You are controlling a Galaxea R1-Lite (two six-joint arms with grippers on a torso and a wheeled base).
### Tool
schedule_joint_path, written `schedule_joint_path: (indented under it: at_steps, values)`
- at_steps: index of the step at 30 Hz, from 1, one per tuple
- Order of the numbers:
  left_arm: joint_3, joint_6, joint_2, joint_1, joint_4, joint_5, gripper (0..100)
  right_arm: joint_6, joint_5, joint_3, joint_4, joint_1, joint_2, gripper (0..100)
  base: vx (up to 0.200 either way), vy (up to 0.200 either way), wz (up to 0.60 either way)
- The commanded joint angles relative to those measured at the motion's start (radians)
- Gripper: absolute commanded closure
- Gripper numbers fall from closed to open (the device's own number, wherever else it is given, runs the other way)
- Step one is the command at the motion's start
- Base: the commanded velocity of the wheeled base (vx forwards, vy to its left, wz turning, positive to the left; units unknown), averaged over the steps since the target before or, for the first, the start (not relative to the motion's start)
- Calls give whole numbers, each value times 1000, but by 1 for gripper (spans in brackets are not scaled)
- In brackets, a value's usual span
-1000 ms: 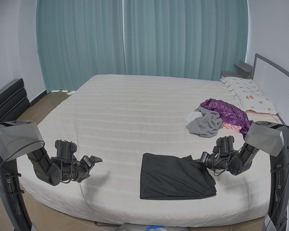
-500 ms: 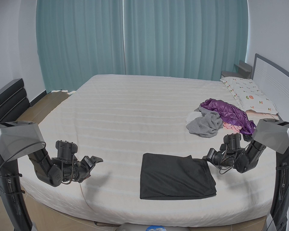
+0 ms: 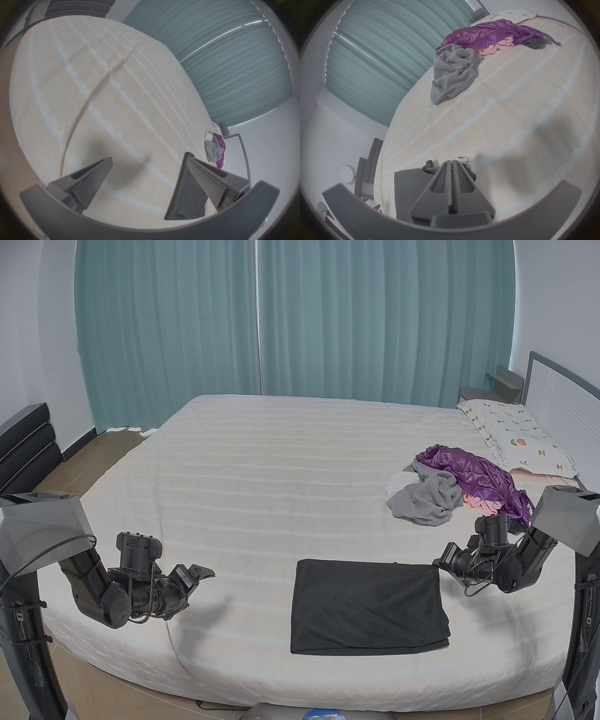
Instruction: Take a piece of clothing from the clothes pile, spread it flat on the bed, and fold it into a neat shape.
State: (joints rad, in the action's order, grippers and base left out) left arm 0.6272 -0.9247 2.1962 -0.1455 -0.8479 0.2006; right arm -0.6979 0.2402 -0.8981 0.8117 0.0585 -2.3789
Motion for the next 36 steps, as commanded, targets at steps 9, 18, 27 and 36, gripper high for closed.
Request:
schedule_joint_path:
  at_steps: [9,18,27,36]
  values:
    - [52,-3,28,-22,0,-75,0,1,1,-41,-2,-20,-42,0,0,0,0]
    - [249,-2,119,-183,12,-84,0,-42,56,-28,6,18,-39,0,0,0,0]
    - [482,87,287,-301,43,-195,0,-91,51,-30,15,35,-42,0,0,0,0]
    - [713,101,382,-347,196,-230,0,-88,50,-30,17,43,-48,0,0,0,0]
